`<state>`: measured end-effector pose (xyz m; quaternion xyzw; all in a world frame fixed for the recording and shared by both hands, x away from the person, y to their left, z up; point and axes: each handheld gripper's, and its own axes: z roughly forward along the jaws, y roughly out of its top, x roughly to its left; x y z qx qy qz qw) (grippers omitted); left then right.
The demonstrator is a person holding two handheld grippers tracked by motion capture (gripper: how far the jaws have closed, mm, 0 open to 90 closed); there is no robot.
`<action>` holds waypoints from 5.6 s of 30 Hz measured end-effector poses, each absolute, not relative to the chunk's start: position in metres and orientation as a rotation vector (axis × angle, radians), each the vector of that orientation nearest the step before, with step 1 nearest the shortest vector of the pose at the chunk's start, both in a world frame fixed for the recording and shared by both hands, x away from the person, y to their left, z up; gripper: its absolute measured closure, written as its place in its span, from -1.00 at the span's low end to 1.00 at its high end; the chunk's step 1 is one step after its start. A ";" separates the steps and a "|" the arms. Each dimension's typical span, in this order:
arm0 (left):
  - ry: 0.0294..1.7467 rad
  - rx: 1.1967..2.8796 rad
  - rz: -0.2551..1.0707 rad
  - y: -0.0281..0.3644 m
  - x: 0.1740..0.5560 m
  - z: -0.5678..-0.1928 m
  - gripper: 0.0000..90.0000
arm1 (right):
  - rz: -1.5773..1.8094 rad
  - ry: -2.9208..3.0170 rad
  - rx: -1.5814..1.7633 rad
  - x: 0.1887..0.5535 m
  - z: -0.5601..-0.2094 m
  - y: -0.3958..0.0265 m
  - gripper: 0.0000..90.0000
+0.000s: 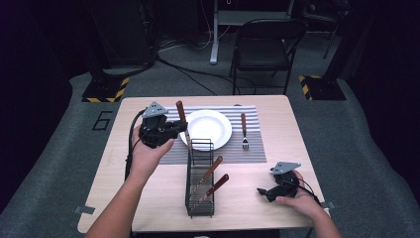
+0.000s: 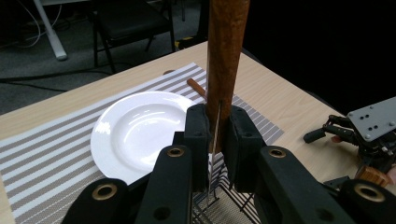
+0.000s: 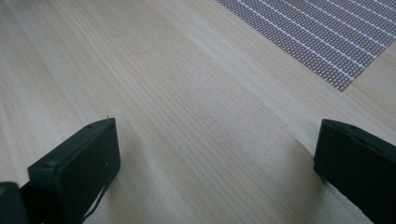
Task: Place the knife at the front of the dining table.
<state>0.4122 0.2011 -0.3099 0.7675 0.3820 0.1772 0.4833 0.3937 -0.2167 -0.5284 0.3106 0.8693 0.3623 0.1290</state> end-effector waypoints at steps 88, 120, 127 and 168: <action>1.317 1.835 0.470 0.265 0.480 -0.386 0.78 | 1.054 2.527 0.905 0.394 -0.528 -0.217 -1.00; 1.429 1.846 0.452 0.272 0.503 -0.420 0.78 | 1.053 2.527 0.902 0.394 -0.528 -0.217 -1.00; 1.434 1.849 0.466 0.265 0.511 -0.424 0.78 | 1.054 2.527 0.905 0.394 -0.528 -0.217 -1.00; 1.549 1.688 0.397 0.267 0.553 -0.466 0.78 | 1.054 2.528 0.904 0.394 -0.528 -0.217 -1.00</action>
